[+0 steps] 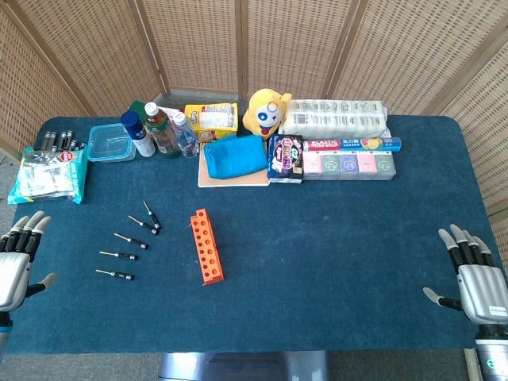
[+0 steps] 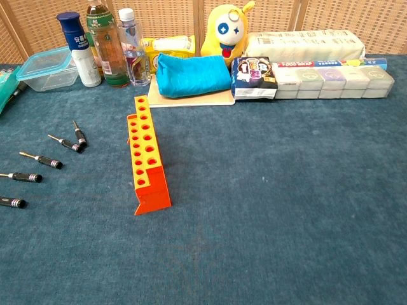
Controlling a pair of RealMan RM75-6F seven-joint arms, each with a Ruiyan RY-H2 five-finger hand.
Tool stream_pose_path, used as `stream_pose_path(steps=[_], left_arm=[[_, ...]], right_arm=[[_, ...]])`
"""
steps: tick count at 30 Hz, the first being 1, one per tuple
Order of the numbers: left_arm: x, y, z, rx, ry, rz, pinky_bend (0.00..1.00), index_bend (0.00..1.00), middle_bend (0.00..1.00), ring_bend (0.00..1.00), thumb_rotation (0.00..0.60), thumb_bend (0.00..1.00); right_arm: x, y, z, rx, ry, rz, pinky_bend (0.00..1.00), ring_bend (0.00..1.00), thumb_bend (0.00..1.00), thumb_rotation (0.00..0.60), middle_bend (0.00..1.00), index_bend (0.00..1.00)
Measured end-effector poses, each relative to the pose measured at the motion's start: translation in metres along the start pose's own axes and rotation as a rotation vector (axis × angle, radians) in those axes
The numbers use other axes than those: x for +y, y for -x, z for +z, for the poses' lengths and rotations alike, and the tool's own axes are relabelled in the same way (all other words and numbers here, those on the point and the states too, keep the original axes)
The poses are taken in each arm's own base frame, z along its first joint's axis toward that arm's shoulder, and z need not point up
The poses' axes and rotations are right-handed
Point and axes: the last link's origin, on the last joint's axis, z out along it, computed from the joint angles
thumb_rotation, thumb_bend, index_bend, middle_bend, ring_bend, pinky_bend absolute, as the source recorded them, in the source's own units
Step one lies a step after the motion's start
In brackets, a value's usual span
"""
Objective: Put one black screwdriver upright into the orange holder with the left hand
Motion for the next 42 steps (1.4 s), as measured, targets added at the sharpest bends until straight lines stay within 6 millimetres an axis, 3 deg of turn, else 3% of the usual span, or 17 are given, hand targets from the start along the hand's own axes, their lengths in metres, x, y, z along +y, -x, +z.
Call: stream_pose_path(steps=[8, 9, 11, 12, 13, 15, 18, 26, 33, 42], left_arm=[[-0.002, 0.0, 0.0, -0.003, 0.001, -0.001, 0.15, 0.0, 0.02, 0.0, 0.6, 0.11], [-0.001, 0.0, -0.001, -0.002, 0.002, -0.002, 0.16, 0.0, 0.11, 0.06, 0.6, 0.11], [0.0, -0.001, -0.001, 0.001, 0.009, -0.004, 0.34, 0.0, 0.47, 0.35, 0.6, 0.11], [0.0, -0.001, 0.0, 0.003, 0.013, -0.005, 0.52, 0.0, 0.7, 0.58, 0.6, 0.11], [0.001, -0.001, 0.0, 0.005, 0.018, -0.008, 0.71, 0.0, 0.87, 0.77, 0.6, 0.12], [0.002, 0.0, 0.001, 0.002, 0.022, -0.014, 0.91, 0.0, 0.98, 0.93, 0.6, 0.12], [0.003, 0.006, 0.002, -0.029, 0.024, -0.024, 1.0, 0.05, 1.0, 1.0, 0.6, 0.12], [0.02, 0.038, 0.011, -0.155, 0.073, -0.057, 1.0, 0.14, 1.0, 1.0, 0.6, 0.16], [0.056, 0.082, 0.022, -0.289, 0.152, -0.074, 1.0, 0.33, 1.0, 1.0, 0.6, 0.24], [0.098, 0.107, 0.018, -0.338, 0.189, -0.072, 1.0, 0.37, 1.0, 1.0, 0.6, 0.32]], right_arm=[[-0.001, 0.001, -0.001, -0.007, -0.001, -0.001, 0.04, 0.05, 0.0, 0.525, 0.01, 0.01], [-0.002, 0.001, -0.001, -0.009, -0.004, 0.0, 0.04, 0.05, 0.0, 0.526, 0.01, 0.01], [-0.003, 0.001, -0.001, -0.009, -0.007, 0.002, 0.04, 0.05, 0.0, 0.526, 0.01, 0.01], [-0.003, 0.0, -0.001, -0.009, -0.009, 0.003, 0.04, 0.05, 0.0, 0.526, 0.01, 0.01], [-0.004, 0.0, -0.001, -0.009, -0.01, 0.002, 0.04, 0.05, 0.0, 0.525, 0.01, 0.01], [-0.004, 0.001, -0.001, -0.012, -0.01, 0.002, 0.04, 0.05, 0.0, 0.523, 0.01, 0.01], [-0.003, 0.003, -0.001, -0.024, -0.006, 0.001, 0.05, 0.06, 0.0, 0.523, 0.01, 0.01], [-0.004, 0.0, -0.002, -0.037, -0.009, 0.028, 0.06, 0.09, 0.0, 0.524, 0.02, 0.01], [-0.004, -0.005, -0.005, -0.038, -0.023, 0.053, 0.06, 0.09, 0.0, 0.525, 0.02, 0.01], [-0.004, -0.006, -0.005, -0.056, -0.035, 0.082, 0.06, 0.09, 0.0, 0.524, 0.02, 0.01]])
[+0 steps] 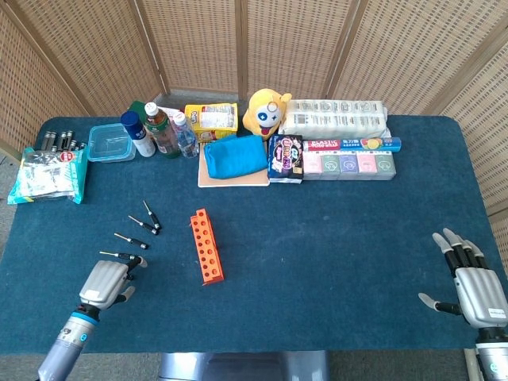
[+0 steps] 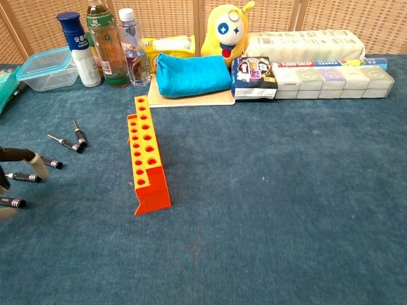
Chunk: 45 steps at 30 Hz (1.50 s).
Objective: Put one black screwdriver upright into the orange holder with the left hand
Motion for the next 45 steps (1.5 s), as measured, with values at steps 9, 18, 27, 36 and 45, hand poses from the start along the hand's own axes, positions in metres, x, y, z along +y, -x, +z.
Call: stream_pose_path(steps=[9, 18, 27, 36, 45], left_arm=[[0.008, 0.002, -0.002, 0.027, -0.04, -0.004, 1.0, 0.41, 1.0, 1.0, 0.6, 0.35], [0.001, 0.0, -0.004, 0.021, -0.073, 0.033, 1.0, 0.41, 1.0, 1.0, 0.6, 0.34], [-0.007, 0.004, -0.003, -0.007, -0.104, 0.049, 1.0, 0.41, 1.0, 1.0, 0.6, 0.35], [-0.013, 0.008, -0.001, -0.026, -0.141, 0.055, 1.0, 0.41, 1.0, 1.0, 0.6, 0.37], [-0.015, 0.013, 0.004, -0.035, -0.159, 0.067, 1.0, 0.41, 1.0, 1.0, 0.6, 0.41]], right_arm=[[0.002, -0.001, 0.0, -0.011, 0.002, 0.015, 0.06, 0.09, 0.0, 0.524, 0.02, 0.01], [0.002, -0.001, 0.001, -0.02, 0.004, 0.025, 0.06, 0.09, 0.0, 0.527, 0.02, 0.01], [0.002, 0.0, 0.001, -0.028, 0.006, 0.028, 0.06, 0.09, 0.0, 0.522, 0.02, 0.01], [0.002, -0.001, 0.001, -0.028, 0.007, 0.035, 0.06, 0.09, 0.0, 0.524, 0.02, 0.01], [0.003, -0.001, 0.001, -0.034, 0.008, 0.041, 0.06, 0.09, 0.0, 0.526, 0.02, 0.01]])
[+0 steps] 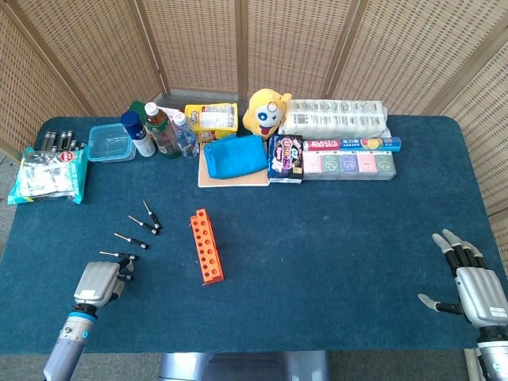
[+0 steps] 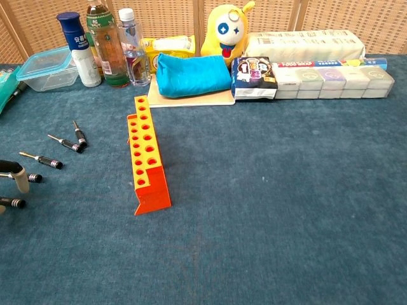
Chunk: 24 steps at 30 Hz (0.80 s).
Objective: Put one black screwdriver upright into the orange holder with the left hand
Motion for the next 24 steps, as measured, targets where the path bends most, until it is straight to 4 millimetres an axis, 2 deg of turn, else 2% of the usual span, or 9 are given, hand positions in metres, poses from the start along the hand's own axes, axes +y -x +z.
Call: stream_pose_path(steps=[14, 18, 24], left_arm=[[0.0011, 0.0056, 0.0014, 0.004, 0.005, 0.001, 1.0, 0.41, 1.0, 1.0, 0.6, 0.42], [0.0018, 0.0056, 0.0011, 0.013, 0.01, 0.003, 1.0, 0.45, 1.0, 1.0, 0.6, 0.42], [0.0021, 0.0067, 0.001, 0.021, 0.011, 0.015, 1.0, 0.45, 1.0, 1.0, 0.6, 0.43]], right_arm=[[0.0006, 0.0003, 0.0004, -0.008, 0.004, 0.013, 0.06, 0.09, 0.0, 0.526, 0.02, 0.01], [0.0004, 0.0005, 0.0005, -0.01, 0.003, 0.015, 0.06, 0.09, 0.0, 0.523, 0.02, 0.01], [0.0007, -0.0003, 0.0001, -0.01, 0.005, 0.018, 0.06, 0.09, 0.0, 0.525, 0.02, 0.01]])
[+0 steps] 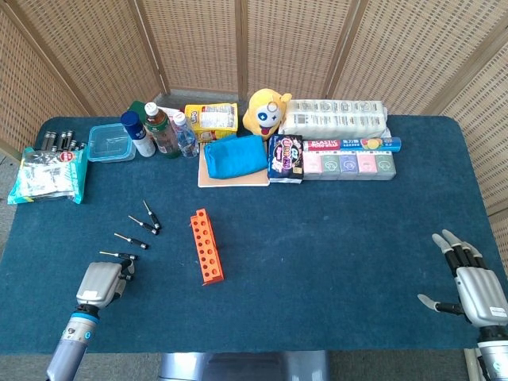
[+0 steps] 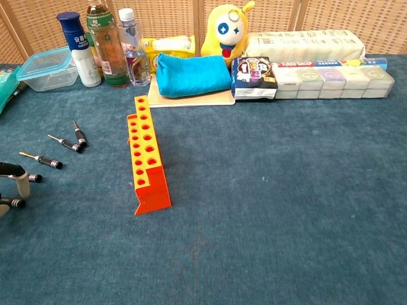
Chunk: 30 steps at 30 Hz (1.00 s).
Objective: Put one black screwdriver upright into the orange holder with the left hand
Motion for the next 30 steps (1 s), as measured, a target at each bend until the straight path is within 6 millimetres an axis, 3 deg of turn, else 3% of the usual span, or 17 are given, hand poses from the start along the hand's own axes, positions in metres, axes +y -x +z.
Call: stream_pose_path(steps=[30], left_arm=[[0.0056, 0.0055, 0.0002, 0.028, 0.003, 0.065, 1.0, 0.45, 1.0, 1.0, 0.6, 0.43]], right_arm=[[0.0026, -0.004, 0.0001, -0.003, 0.006, 0.022, 0.06, 0.11, 0.0, 0.526, 0.02, 0.01]])
